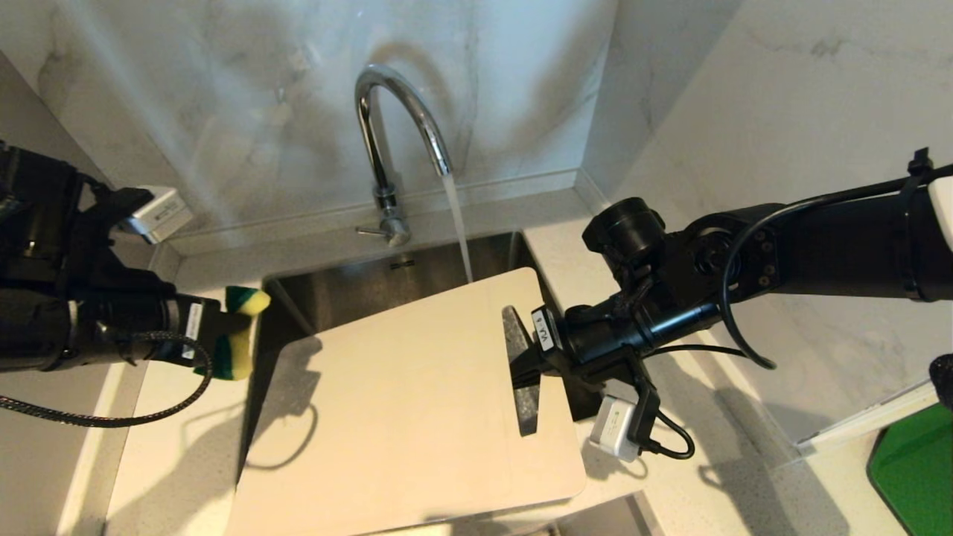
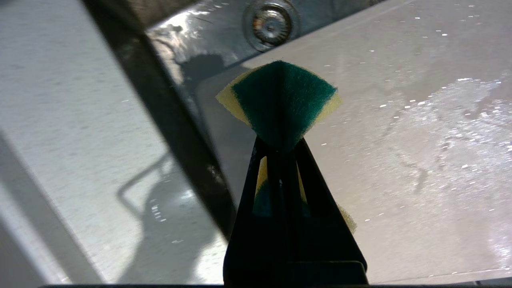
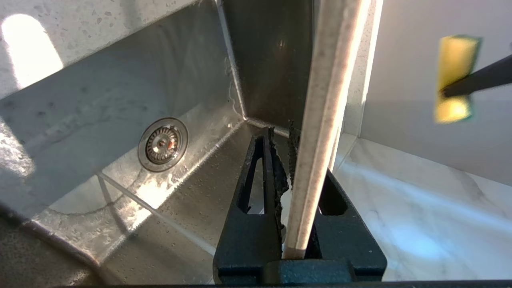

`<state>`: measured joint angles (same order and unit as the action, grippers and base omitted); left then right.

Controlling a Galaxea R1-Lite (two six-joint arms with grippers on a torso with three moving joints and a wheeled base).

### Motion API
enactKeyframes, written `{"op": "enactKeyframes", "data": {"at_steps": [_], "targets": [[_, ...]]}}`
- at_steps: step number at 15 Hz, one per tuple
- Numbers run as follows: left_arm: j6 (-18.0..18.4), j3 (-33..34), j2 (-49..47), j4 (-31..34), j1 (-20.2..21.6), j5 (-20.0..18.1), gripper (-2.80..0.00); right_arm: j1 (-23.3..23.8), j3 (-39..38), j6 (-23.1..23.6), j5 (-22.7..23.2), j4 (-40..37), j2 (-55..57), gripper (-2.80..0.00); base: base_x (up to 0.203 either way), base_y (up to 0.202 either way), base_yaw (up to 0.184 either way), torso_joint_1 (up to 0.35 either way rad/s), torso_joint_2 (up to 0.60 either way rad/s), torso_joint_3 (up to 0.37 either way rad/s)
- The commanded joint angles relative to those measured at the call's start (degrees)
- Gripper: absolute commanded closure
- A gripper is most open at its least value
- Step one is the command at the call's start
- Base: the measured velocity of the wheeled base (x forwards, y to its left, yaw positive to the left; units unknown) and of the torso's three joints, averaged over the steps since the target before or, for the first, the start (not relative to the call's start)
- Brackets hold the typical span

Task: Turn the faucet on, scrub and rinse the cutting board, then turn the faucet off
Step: Scrub the cutting board underwater

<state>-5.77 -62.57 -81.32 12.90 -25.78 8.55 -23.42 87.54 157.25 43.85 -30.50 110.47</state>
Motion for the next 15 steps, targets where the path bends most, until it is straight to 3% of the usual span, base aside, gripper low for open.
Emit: {"op": "enactKeyframes", "data": {"at_steps": [1, 7, 15], "targets": [[-1.82, -2.65, -6.25, -0.01, -4.22, 0.2, 0.0, -0.05, 0.0, 0.88, 0.27, -0.17, -0.08, 0.0, 0.0, 0.0, 0.0, 0.0, 0.0, 0.0], [-3.68, -10.6, -14.96, -0.11, -8.27, 0.2, 0.0, -0.03, -0.35, 0.88, 0.27, -0.17, -0.98, 0.0, 0.0, 0.0, 0.0, 0.0, 0.0, 0.0], [-5.77, -12.79, -23.12, -0.42, -6.99, -0.11, 0.0, 0.04, -2.37, 0.88, 0.27, -0.26, -3.6, 0.0, 0.0, 0.0, 0.0, 0.0, 0.0, 0.0]]}}
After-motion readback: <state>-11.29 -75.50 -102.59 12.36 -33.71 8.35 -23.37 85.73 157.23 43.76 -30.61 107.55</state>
